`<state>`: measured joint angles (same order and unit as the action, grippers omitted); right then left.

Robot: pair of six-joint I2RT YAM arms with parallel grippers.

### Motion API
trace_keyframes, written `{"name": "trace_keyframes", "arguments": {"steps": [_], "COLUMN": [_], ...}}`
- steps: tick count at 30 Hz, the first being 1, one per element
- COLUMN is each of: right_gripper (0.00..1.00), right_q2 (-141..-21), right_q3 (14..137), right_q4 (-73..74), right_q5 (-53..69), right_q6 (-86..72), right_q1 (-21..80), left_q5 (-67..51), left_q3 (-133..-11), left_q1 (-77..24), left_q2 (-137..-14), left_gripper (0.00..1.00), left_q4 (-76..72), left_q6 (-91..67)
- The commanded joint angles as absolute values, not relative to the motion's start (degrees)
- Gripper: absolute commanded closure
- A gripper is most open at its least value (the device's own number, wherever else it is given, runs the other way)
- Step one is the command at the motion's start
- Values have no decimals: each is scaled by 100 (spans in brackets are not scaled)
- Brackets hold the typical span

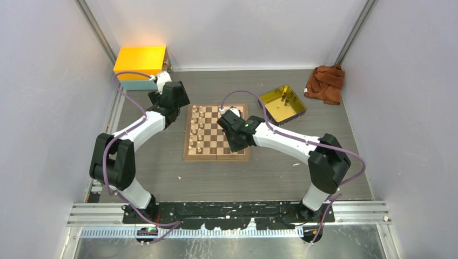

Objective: Set up the chess pieces on the board
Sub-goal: Place the chess piece on the chessboard.

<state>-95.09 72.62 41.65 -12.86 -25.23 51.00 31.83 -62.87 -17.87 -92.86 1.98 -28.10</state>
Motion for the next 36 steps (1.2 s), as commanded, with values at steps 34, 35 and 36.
{"name": "trace_keyframes", "arguments": {"steps": [34, 35, 36], "right_gripper": [98, 98, 98], "right_q2": [-10008, -10003, -10002], "right_q3": [7194, 7183, 7174], "right_q4": [3498, 3490, 3479], "right_q5": [-1221, -1217, -1205], "right_q6": [-2467, -2468, -2468], "right_q1": [5053, 5044, 5029], "left_q5": [3313, 3313, 3309], "left_q3": [-6338, -6337, -6337], "left_q1": [-1749, -1749, -1749], "left_q2": [-9147, -9149, -9149], "left_gripper": [4, 4, 4], "left_q4": [-31, -30, -32], "left_q6": [-2746, -2747, -2744]}}
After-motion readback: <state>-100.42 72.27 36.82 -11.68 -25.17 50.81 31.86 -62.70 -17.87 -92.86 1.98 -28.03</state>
